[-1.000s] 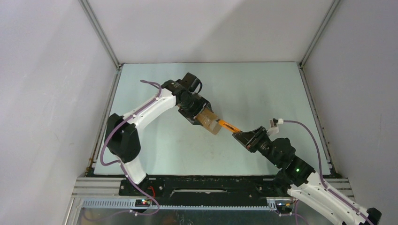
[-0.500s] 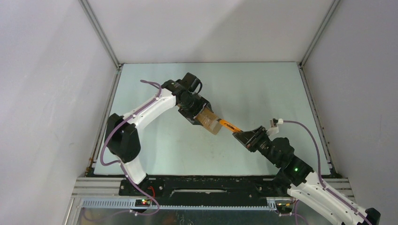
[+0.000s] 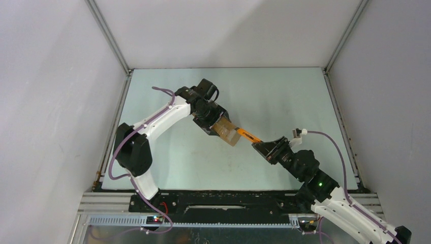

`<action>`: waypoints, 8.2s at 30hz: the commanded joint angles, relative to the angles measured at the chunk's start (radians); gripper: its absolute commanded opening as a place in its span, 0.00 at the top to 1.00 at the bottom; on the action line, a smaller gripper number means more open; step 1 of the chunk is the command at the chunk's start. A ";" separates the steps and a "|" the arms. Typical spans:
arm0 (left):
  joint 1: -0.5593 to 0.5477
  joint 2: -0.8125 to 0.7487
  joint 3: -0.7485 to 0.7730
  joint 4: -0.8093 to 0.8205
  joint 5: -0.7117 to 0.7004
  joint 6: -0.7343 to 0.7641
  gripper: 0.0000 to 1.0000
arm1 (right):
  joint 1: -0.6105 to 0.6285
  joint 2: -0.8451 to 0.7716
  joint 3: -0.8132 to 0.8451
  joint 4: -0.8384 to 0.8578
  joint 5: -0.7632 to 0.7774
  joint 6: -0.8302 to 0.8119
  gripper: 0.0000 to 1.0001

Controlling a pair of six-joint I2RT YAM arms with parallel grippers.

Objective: Unpack the express box
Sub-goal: Cut the express box at the center of the board.

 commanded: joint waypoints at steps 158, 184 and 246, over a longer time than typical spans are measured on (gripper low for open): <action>-0.009 0.101 0.191 -0.416 -0.191 0.284 0.36 | -0.345 0.632 0.353 -0.208 -1.035 -0.510 1.00; -0.015 0.114 0.199 -0.417 -0.202 0.307 0.35 | -0.291 0.669 0.352 -0.158 -1.067 -0.452 1.00; -0.012 0.076 0.065 -0.340 -0.155 0.287 0.36 | -0.205 0.629 0.141 0.303 -0.909 -0.061 1.00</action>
